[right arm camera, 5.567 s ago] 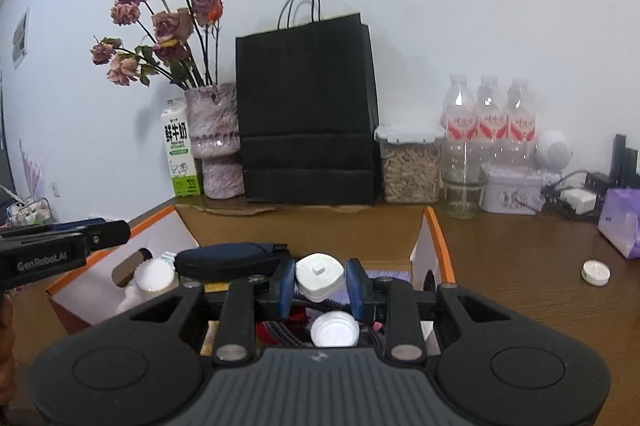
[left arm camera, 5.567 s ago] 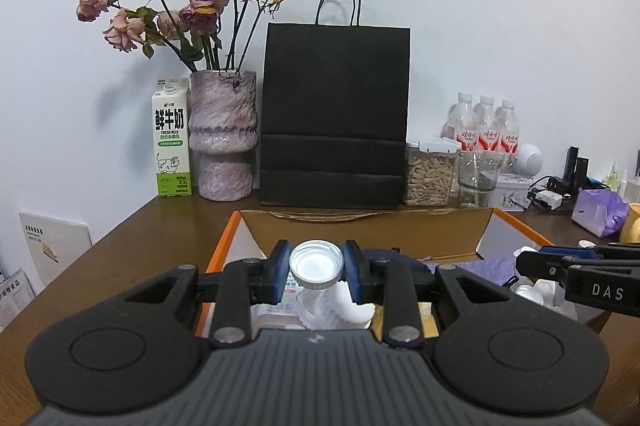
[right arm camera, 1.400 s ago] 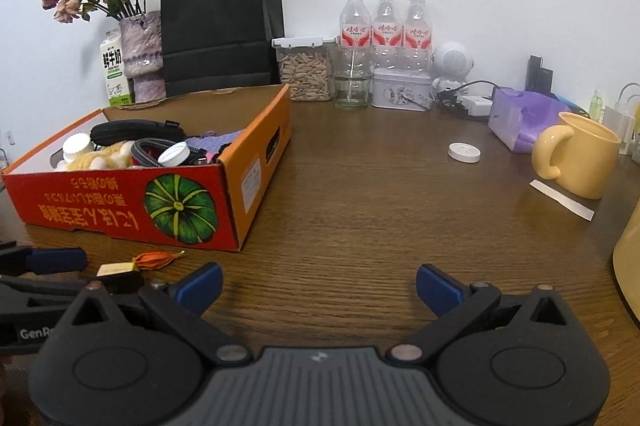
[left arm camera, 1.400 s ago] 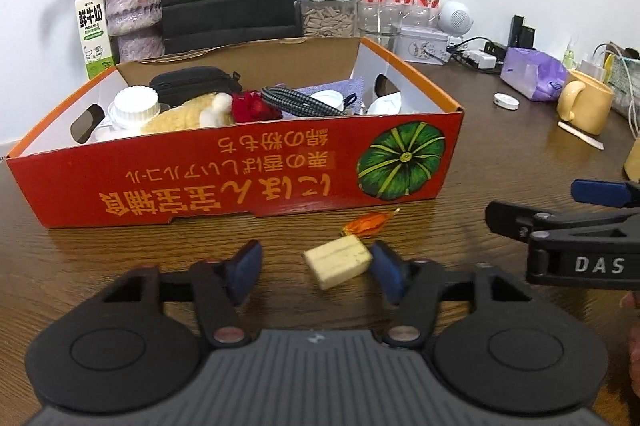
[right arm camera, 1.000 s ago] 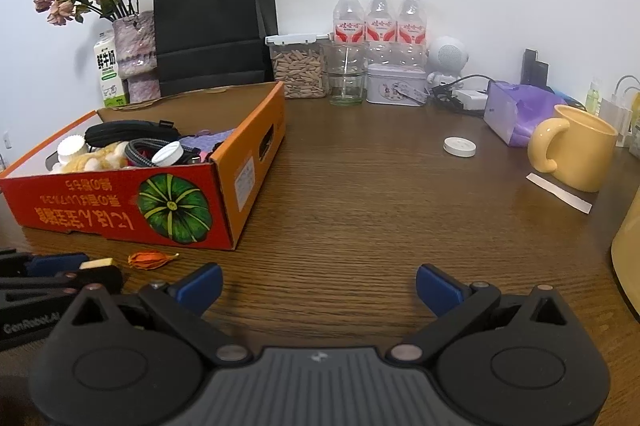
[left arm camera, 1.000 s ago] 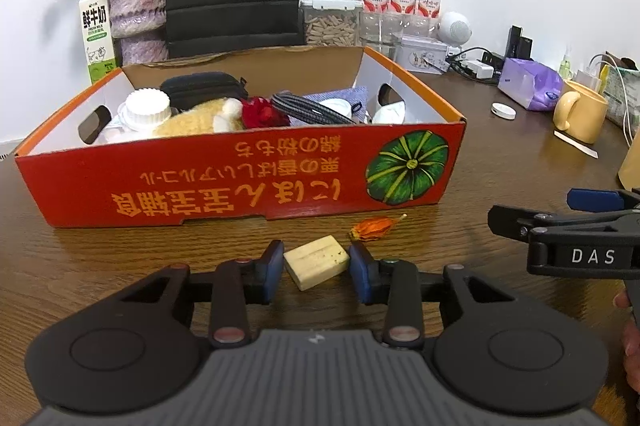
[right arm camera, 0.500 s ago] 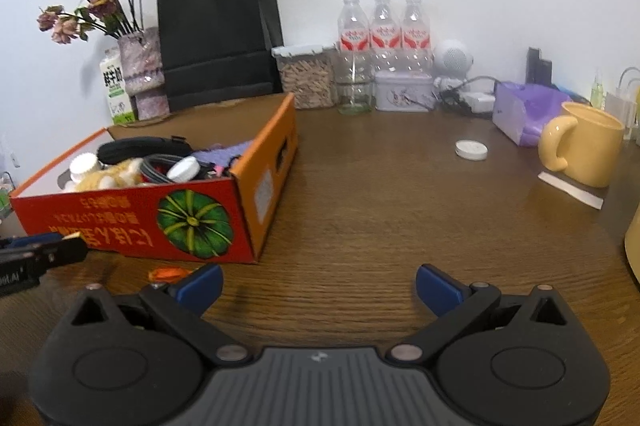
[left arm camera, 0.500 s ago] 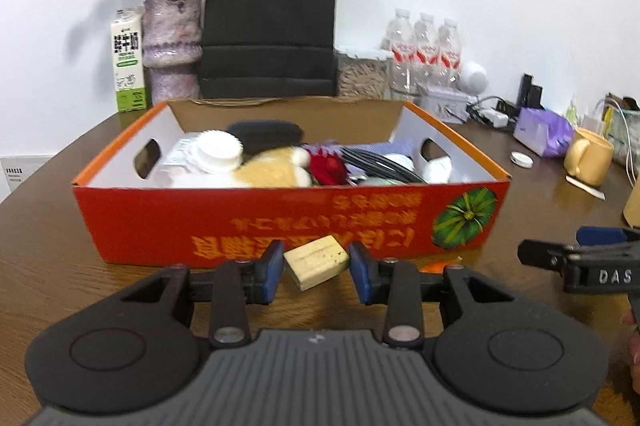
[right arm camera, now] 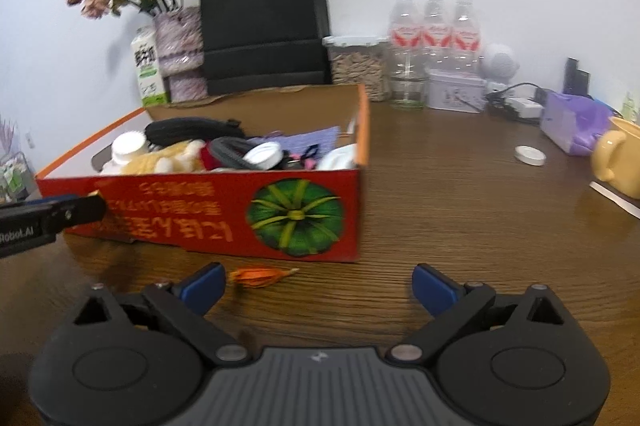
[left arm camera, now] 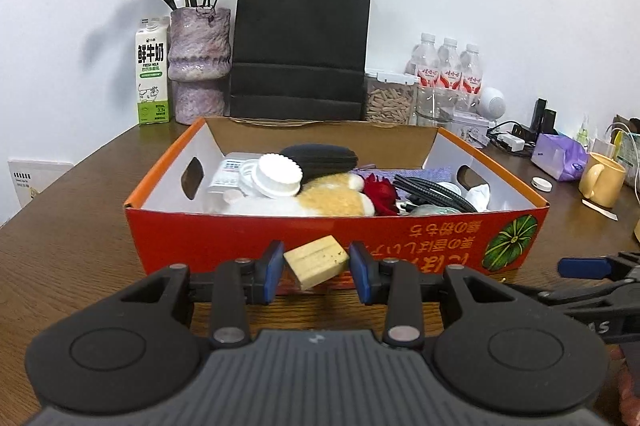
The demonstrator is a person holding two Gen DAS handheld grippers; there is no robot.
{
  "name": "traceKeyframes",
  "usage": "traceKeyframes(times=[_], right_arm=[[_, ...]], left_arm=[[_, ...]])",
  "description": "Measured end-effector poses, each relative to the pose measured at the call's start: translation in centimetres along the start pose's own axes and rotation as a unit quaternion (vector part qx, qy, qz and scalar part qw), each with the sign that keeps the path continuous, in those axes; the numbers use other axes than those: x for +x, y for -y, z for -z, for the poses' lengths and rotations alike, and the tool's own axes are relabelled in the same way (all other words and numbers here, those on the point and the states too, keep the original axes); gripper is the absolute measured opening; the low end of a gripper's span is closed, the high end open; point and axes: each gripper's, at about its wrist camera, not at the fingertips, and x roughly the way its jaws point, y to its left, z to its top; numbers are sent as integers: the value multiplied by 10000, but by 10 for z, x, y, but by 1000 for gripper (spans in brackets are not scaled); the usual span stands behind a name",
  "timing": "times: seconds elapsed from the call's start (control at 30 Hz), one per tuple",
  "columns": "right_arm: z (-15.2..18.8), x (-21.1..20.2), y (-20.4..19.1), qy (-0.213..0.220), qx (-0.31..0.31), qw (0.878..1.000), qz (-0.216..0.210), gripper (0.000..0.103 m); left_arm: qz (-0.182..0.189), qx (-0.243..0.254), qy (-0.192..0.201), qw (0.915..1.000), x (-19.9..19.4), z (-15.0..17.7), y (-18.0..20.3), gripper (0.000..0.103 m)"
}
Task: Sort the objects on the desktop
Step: 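Grasp the small orange item with the right tool while the left tool holds the beige block, then carry the beige block and orange item into the box and open both tools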
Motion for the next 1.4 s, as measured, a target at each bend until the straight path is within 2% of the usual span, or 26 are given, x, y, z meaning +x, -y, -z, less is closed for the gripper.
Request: traceKeyframes(times=[0.1, 0.23, 0.37, 0.4, 0.47, 0.83, 1.03, 1.17, 1.4], right_arm=[[-2, 7, -11, -121, -92, 9999, 7, 91], [-4, 16, -22, -252, -217, 9994, -21, 77], [-6, 20, -28, -292, -328, 9990, -59, 59], [-6, 21, -29, -288, -329, 9990, -103, 57], [-6, 20, -29, -264, -341, 9990, -149, 41], [-2, 9, -35, -129, -409, 9989, -206, 40], [-7, -11, -38, 134, -390, 9987, -312, 40], [-18, -27, -39, 405, -396, 9977, -367, 40], [-56, -39, -40, 907, -457, 9942, -344, 40]], left_arm=[[15, 5, 14, 10000, -1, 0, -3, 37], [35, -9, 6, 10000, -1, 1, -6, 37], [72, 7, 12, 10000, -1, 2, -6, 37], [78, 17, 12, 10000, -1, 2, -5, 37], [79, 35, 13, 10000, -1, 3, -5, 37], [182, 82, 149, 9997, -8, 4, -2, 37], [262, 81, 292, 9992, -17, -1, -1, 37], [292, 37, 423, 9987, -23, -14, -3, 37], [156, 95, 818, 9965, -23, -49, -3, 37]])
